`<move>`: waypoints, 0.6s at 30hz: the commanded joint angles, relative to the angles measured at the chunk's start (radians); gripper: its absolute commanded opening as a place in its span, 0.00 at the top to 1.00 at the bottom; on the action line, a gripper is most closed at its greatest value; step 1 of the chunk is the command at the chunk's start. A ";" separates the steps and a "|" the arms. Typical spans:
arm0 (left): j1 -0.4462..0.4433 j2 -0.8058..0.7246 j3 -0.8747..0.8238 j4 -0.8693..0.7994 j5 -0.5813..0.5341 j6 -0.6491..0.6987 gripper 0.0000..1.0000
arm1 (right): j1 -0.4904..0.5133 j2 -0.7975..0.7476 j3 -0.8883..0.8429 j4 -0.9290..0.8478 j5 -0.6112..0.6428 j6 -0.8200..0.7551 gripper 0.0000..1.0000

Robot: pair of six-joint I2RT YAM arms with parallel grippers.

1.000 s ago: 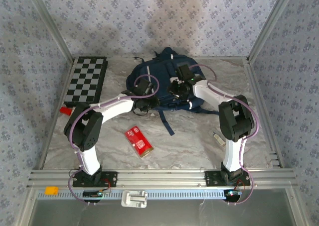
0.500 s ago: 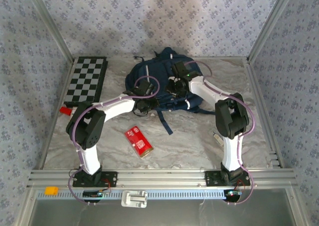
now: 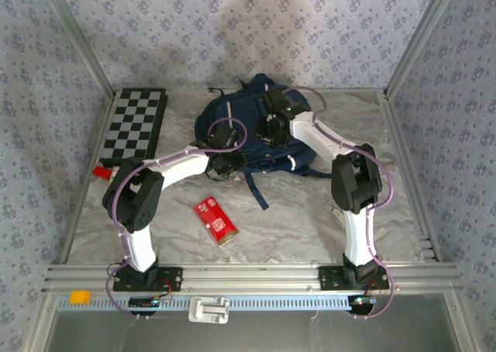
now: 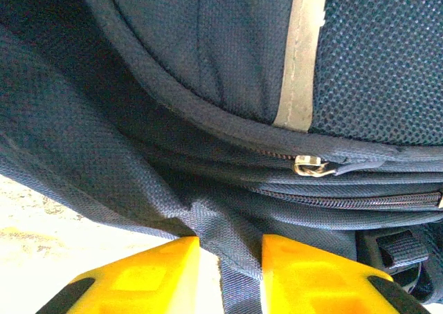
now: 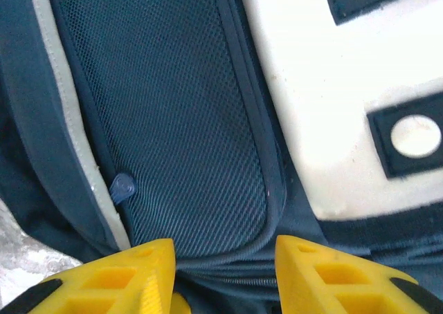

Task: Pack the student bag

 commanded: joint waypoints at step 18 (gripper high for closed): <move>0.011 0.012 -0.006 -0.050 -0.023 0.023 0.71 | -0.023 0.138 0.101 -0.002 -0.040 -0.101 0.89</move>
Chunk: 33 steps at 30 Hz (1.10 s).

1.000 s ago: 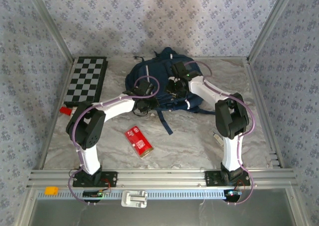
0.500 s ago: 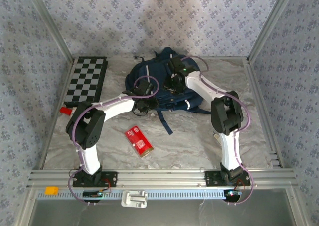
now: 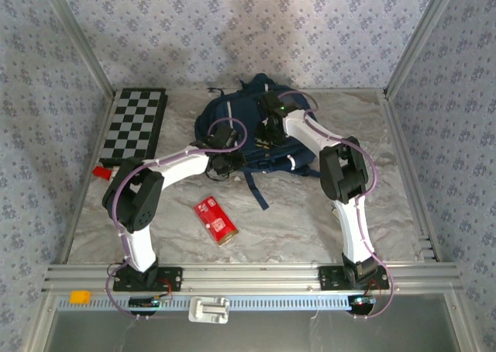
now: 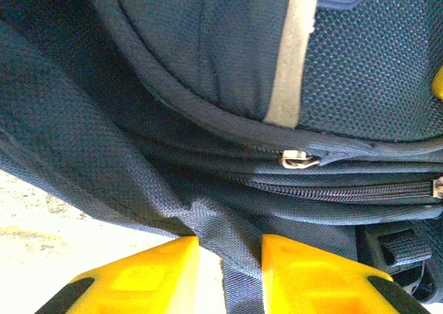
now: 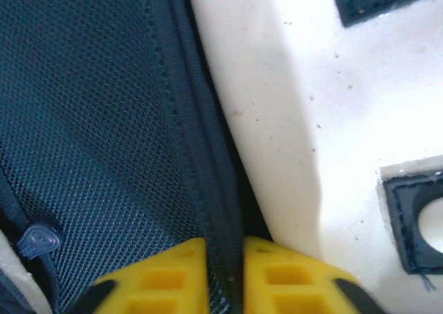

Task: Pack the student bag

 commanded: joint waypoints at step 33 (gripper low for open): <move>-0.233 -0.197 -0.026 0.034 -0.349 0.022 0.00 | -0.024 -0.342 -0.253 0.448 -0.177 0.343 1.00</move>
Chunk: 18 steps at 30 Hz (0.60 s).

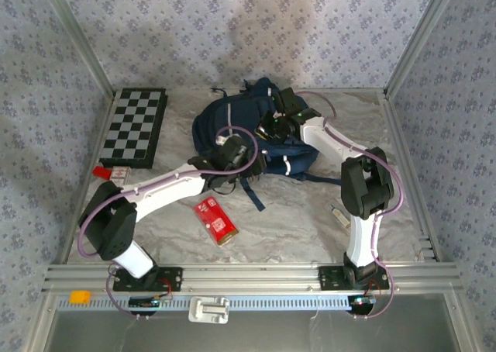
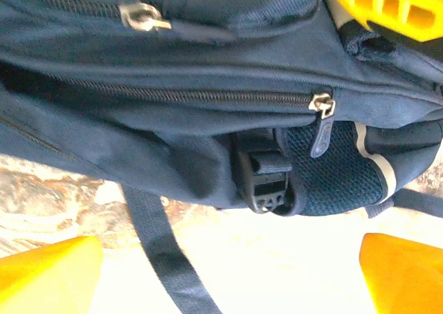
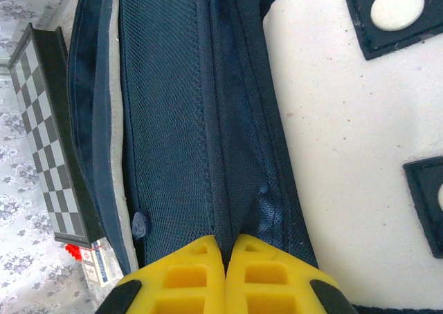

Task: Pack the student bag

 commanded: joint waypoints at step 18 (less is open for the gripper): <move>-0.070 0.362 0.376 -0.196 -0.343 -0.209 0.00 | -0.014 -0.060 -0.024 0.186 -0.056 0.098 1.00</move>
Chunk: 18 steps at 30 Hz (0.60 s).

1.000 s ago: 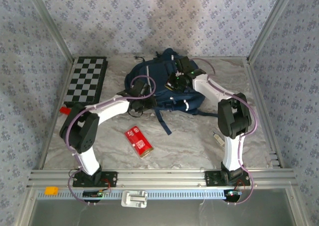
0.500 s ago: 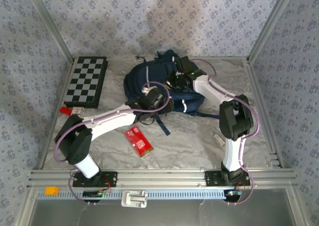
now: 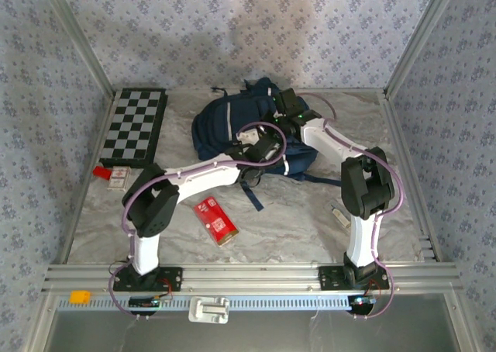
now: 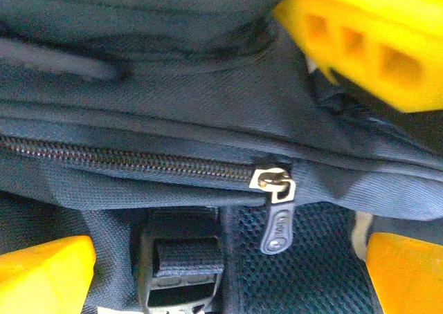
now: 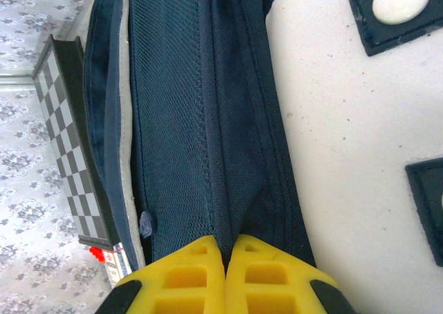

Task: Pack the student bag

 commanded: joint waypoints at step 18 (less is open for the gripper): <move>0.032 -0.097 -0.028 -0.189 -0.150 -0.011 0.38 | -0.017 -0.041 0.019 0.100 -0.039 0.027 1.00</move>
